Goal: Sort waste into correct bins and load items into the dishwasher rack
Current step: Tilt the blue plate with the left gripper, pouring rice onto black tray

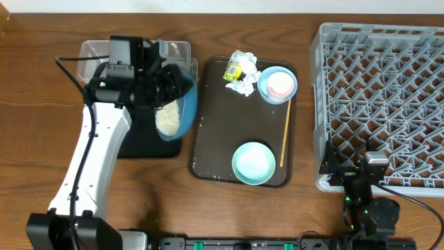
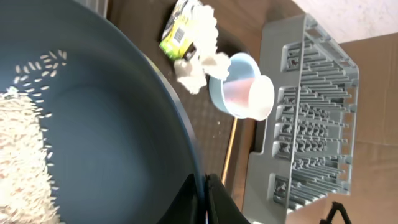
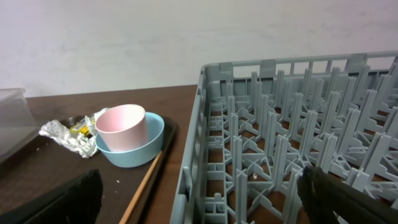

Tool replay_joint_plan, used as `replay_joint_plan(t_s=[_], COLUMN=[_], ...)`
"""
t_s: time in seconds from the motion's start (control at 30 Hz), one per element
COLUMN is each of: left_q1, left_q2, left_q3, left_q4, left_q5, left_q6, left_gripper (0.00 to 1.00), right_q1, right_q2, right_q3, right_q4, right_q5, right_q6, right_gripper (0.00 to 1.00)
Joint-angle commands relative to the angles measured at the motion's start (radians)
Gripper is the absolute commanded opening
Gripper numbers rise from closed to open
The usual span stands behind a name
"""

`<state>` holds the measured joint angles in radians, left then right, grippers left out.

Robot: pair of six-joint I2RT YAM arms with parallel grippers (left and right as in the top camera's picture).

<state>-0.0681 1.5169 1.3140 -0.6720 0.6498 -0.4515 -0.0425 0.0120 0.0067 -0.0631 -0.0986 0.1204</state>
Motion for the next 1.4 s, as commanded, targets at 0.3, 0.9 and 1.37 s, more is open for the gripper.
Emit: replay_joint_plan(t_s=[0.3,0.9,1.37], left_q1=[0.108,0.225,0.346], left_q2=[-0.008,-0.008,-0.008], left_q3=[-0.054,-0.056,-0.056], left_q4=[0.072,0.056,-0.008], left_q5=[0.200,0.435,0.492], left_q6=[0.039,0.066,0.109], left_gripper=[0.06,0.06,0.06], right_q1=[-0.013,-0.013,-0.013], right_q2=[-0.006,-0.006,-0.006], right_q3=[-0.001,-0.001,-0.001], right_q4=[-0.004,-0.004,-0.004], right_q5=[-0.007,-0.007,-0.007], right_q6=[-0.013,-0.013,-0.013], right_gripper=[0.99,0.99,0.99])
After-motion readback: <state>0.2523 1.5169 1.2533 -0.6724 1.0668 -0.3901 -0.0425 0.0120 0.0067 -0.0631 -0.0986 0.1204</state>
